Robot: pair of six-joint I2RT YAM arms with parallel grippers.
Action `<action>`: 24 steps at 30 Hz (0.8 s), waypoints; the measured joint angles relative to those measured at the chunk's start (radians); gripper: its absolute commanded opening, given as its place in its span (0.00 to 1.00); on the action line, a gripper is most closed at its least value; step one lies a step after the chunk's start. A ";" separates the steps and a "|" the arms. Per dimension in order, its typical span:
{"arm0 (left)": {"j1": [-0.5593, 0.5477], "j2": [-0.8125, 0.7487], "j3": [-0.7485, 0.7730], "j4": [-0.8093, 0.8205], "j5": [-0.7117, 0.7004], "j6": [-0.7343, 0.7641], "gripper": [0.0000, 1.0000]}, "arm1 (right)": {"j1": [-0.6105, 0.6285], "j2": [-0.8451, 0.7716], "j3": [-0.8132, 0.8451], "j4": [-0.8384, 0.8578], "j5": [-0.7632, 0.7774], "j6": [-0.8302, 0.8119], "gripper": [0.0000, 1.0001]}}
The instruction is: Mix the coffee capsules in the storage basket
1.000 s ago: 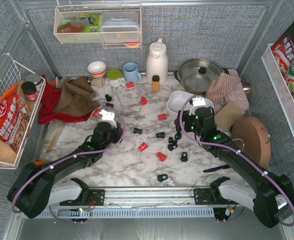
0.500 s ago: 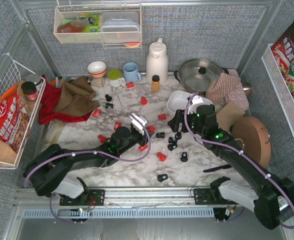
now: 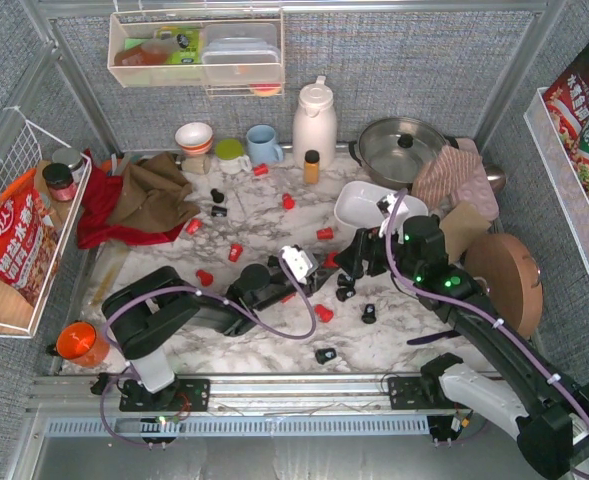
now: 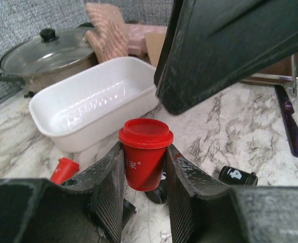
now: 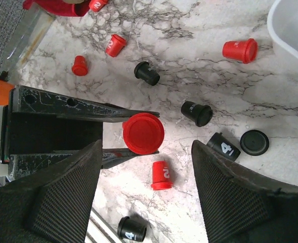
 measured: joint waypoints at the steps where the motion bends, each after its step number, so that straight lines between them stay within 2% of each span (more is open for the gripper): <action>1: -0.001 0.006 0.004 0.015 0.006 0.000 0.35 | 0.001 0.002 0.000 0.000 -0.006 0.000 0.75; 12: -0.026 0.011 0.017 0.063 0.054 -0.004 0.35 | 0.012 0.055 0.000 0.000 -0.051 0.006 0.66; 24: -0.046 0.010 0.026 0.062 0.048 0.005 0.36 | 0.024 0.047 0.000 0.000 -0.062 0.005 0.48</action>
